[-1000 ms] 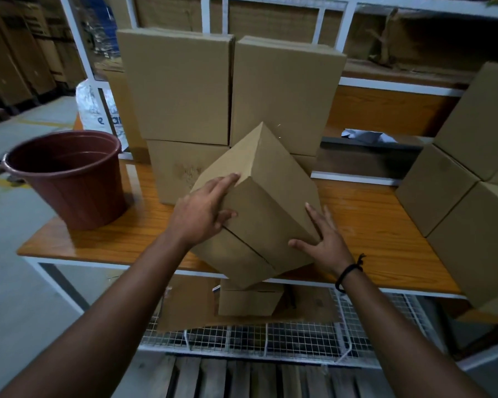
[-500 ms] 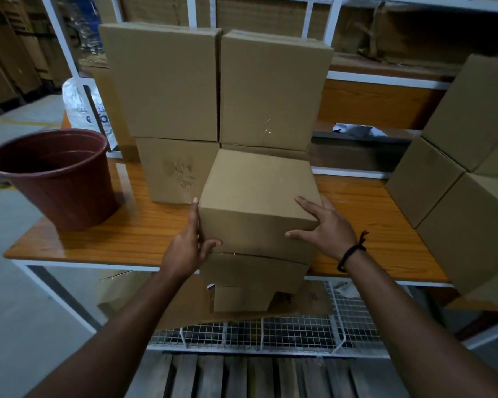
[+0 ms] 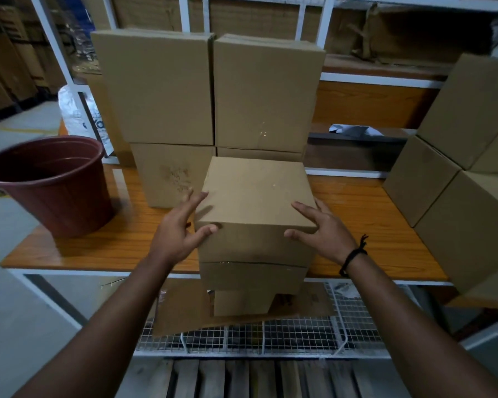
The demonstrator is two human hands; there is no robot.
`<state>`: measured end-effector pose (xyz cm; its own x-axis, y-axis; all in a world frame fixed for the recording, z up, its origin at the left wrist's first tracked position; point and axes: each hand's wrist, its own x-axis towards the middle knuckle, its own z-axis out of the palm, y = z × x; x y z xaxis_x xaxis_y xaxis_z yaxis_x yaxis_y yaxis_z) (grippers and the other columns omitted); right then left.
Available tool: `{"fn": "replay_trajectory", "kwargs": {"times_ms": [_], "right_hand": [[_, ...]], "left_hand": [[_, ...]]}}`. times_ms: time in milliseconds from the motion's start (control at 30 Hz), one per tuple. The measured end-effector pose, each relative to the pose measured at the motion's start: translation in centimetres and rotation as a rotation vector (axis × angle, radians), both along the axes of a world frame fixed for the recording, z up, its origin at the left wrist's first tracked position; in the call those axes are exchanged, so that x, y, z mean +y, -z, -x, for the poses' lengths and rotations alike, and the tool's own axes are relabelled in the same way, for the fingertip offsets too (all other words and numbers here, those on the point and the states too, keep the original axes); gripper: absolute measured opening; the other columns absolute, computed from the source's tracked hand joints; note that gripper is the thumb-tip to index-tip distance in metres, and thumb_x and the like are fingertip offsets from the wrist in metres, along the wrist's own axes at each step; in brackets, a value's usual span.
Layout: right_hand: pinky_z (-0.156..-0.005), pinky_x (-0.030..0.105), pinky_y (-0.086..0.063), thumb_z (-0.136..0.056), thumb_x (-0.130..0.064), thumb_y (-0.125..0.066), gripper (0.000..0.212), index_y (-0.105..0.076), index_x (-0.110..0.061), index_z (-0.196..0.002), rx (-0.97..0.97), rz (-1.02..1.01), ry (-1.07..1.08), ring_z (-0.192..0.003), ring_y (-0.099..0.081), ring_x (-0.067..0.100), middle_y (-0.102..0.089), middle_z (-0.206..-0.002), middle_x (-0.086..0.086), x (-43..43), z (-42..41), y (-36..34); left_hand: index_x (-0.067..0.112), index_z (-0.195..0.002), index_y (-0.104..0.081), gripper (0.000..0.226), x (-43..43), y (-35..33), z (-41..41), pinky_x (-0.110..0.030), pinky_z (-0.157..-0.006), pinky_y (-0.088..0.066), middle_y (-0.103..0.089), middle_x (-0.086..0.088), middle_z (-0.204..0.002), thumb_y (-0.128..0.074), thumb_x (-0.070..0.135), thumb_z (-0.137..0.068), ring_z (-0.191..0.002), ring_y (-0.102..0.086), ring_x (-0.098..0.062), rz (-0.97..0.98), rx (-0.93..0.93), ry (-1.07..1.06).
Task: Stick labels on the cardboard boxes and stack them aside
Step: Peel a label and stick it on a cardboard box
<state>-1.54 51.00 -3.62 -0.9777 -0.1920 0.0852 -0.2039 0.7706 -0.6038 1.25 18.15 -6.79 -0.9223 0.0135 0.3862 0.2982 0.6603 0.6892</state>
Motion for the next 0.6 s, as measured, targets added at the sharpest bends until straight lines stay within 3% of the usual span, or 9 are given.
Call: {"fn": "replay_trajectory", "kwargs": {"times_ms": [67,167,267,367,467,600], "right_hand": [[-0.105,0.044,-0.041,-0.068,-0.082,-0.053,0.079,-0.044,-0.045,-0.137,-0.031,0.168,-0.001,-0.139,-0.033,0.02,-0.027,-0.156,-0.002,0.1,0.4,-0.9],[-0.108,0.041,-0.036,-0.081,-0.066,-0.056,0.068,-0.042,-0.037,-0.142,-0.115,0.355,0.039,-0.138,-0.034,0.019,-0.036,-0.152,-0.003,0.0,1.9,-2.2],[-0.109,0.051,-0.036,-0.065,-0.07,-0.071,0.093,-0.035,-0.039,-0.145,-0.268,0.42,0.035,-0.139,-0.035,0.021,-0.033,-0.154,-0.004,0.1,3.2,-2.6],[-0.112,0.044,-0.031,-0.078,-0.049,-0.073,0.084,-0.032,-0.031,-0.148,-0.288,0.383,0.033,-0.141,-0.03,0.021,-0.029,-0.156,-0.003,-0.4,3.5,-3.0],[-0.109,0.034,-0.027,-0.085,-0.036,-0.071,0.078,-0.031,-0.02,-0.15,-0.227,0.303,0.031,-0.141,-0.029,0.019,-0.03,-0.155,0.0,-1.0,4.1,-4.2],[-0.106,0.031,-0.03,-0.081,-0.036,-0.074,0.082,-0.031,-0.017,-0.149,-0.147,0.206,0.016,-0.138,-0.035,0.018,-0.034,-0.154,0.0,-2.2,4.7,-8.1]], "left_hand": [[0.054,-0.145,-0.031,0.08,0.0,-2.1,1.1,-0.053,-0.107,-0.039,-0.02,-0.005,-0.163,-0.045,0.084,-0.072,-0.145,-0.027,-0.032,0.015,-0.066,-0.018],[0.055,-0.144,-0.033,0.078,0.5,-5.0,2.7,-0.056,-0.113,-0.028,-0.016,-0.006,-0.164,-0.043,0.086,-0.073,-0.147,-0.024,-0.033,0.026,-0.257,-0.029],[0.048,-0.145,-0.036,0.095,1.4,-6.0,4.1,-0.053,-0.112,-0.032,-0.023,-0.009,-0.161,-0.053,0.09,-0.062,-0.144,-0.031,-0.032,0.104,-0.411,0.023],[0.045,-0.144,-0.039,0.123,1.9,-5.4,4.4,-0.058,-0.107,-0.039,-0.03,-0.005,-0.159,-0.059,0.097,-0.035,-0.14,-0.037,-0.03,0.112,-0.465,0.021],[0.035,-0.143,-0.045,0.106,1.6,-5.1,3.9,-0.053,-0.108,-0.041,-0.033,-0.006,-0.157,-0.066,0.082,-0.05,-0.138,-0.041,-0.028,0.088,-0.416,0.006],[0.028,-0.142,-0.049,0.075,1.2,-4.9,3.1,-0.045,-0.111,-0.033,-0.023,-0.006,-0.162,-0.076,0.048,-0.075,-0.142,-0.036,-0.029,-0.075,-0.362,0.048]]}}
